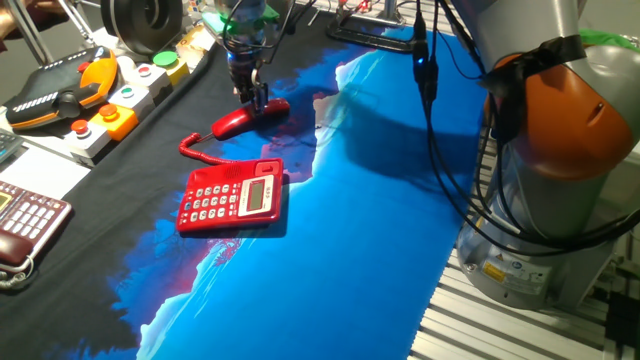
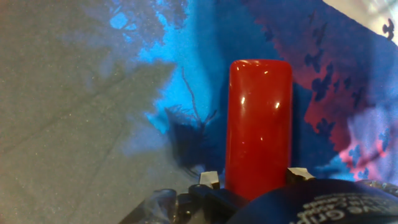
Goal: Place the handset of the telephone on the corresponding phone cradle
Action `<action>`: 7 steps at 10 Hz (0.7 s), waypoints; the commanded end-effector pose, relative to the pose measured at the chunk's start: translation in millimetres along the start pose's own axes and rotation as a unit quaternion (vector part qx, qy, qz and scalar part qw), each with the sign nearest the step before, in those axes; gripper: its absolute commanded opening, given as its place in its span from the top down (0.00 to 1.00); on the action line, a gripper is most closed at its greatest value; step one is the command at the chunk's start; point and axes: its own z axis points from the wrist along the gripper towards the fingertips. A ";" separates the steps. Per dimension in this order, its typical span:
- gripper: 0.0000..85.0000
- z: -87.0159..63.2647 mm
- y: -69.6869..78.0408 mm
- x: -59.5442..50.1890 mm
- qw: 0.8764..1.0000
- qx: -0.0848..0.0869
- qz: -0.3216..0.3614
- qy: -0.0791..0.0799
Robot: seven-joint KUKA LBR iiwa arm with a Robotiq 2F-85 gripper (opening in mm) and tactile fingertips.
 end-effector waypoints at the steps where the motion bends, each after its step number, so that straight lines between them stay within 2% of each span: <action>1: 0.33 0.9 0.0 -0.2 1.000 0.000 0.002 -0.002; 5: 0.31 1.1 -1.5 -1.4 1.000 0.001 0.011 -0.010; 7: 0.16 1.8 -1.5 -1.0 1.000 -0.001 0.005 -0.009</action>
